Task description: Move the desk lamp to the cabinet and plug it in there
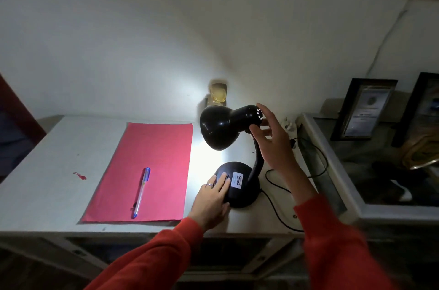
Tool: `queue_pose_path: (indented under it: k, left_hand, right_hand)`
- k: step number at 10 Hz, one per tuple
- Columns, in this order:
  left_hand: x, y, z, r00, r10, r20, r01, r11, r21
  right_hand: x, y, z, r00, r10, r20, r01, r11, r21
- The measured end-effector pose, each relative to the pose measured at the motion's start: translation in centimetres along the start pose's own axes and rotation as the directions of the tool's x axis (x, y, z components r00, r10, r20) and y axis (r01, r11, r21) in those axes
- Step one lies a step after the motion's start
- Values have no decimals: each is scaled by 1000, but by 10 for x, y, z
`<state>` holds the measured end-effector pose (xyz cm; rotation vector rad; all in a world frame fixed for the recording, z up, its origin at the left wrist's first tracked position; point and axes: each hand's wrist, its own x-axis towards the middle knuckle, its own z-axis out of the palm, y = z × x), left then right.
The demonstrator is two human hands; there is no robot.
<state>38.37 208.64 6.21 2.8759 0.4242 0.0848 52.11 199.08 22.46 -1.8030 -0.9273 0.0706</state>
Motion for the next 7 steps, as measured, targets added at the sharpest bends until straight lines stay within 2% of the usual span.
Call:
queue_pose_path:
  k: [4,6,7]
  left_hand:
    - [1,3,-17,999,22,48,-22,1000,5]
    - [-17,-1,-46,999,-2,51,5,998,-67]
    - [-28,2,-65,1000,-29,10,29,996,-89]
  right_hand:
    - [4,0,1,999,29,34,-29,1000,-12]
    - [0,-12,-4,995,92,27,-91,995,-50]
    - [-9,-15,-9,981,184,56,-179,979,-93]
